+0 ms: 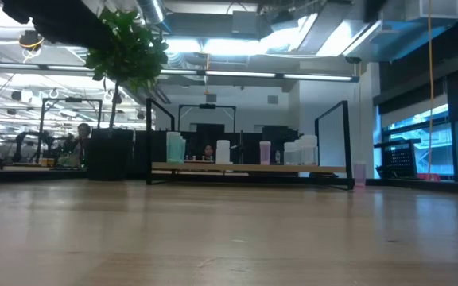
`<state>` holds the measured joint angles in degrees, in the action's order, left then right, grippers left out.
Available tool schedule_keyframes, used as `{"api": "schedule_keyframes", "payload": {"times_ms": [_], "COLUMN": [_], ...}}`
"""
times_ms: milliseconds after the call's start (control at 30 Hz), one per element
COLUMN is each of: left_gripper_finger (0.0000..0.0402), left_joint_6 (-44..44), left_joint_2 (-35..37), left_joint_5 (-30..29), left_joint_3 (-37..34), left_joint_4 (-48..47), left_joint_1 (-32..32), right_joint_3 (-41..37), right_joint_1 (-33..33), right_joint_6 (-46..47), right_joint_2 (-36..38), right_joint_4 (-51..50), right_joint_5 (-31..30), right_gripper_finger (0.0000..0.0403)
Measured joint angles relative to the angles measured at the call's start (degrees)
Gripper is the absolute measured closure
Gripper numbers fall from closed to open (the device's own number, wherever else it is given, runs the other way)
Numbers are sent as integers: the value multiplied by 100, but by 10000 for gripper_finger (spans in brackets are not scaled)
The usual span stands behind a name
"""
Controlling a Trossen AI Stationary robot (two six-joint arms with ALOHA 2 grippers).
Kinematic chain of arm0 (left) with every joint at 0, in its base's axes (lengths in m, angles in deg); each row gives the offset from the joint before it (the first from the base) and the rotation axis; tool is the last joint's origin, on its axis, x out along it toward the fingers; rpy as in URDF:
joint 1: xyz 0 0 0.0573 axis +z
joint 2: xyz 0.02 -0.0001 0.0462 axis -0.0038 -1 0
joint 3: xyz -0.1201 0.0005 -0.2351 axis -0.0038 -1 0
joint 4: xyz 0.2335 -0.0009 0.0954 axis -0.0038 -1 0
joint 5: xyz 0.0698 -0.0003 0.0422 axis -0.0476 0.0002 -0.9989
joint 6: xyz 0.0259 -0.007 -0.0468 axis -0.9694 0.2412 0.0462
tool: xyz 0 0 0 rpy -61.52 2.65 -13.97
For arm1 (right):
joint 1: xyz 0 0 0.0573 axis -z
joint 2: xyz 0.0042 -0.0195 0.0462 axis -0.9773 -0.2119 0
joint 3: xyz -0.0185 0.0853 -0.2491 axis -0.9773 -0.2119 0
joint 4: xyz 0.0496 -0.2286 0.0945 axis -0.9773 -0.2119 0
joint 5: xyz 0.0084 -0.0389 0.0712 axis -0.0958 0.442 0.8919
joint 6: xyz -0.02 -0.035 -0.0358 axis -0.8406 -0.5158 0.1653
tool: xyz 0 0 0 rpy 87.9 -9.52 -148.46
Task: Pick and place medicine bottles onto shelf by color
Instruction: Put the bottom pink medicine bottle on the shelf aligned with the other pink medicine bottle
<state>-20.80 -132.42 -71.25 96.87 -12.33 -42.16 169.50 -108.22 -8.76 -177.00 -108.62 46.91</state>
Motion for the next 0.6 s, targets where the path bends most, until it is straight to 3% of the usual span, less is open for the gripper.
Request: {"api": "schedule_keyframes", "payload": {"times_ms": [233, 467, 600], "left_gripper_finger": [208, 208, 208], "left_joint_6": [-11, -10, -11], "left_joint_2": [0, 0, 0], "left_joint_5": [1, 10, 14], "left_joint_3": [0, 0, 0], "left_joint_4": [0, 7, 20], "left_joint_1": [189, 440, 616], "right_joint_3": [-1325, -2591, -2944], "right_joint_1": [-522, -697, -697], "right_joint_6": [1393, 4744, 5659], "right_joint_2": [1121, 2153, 2359], "right_joint_4": [-12, -22, 35], "right_joint_5": [97, 81, 90], "right_gripper_finger": [178, 178, 178]}}
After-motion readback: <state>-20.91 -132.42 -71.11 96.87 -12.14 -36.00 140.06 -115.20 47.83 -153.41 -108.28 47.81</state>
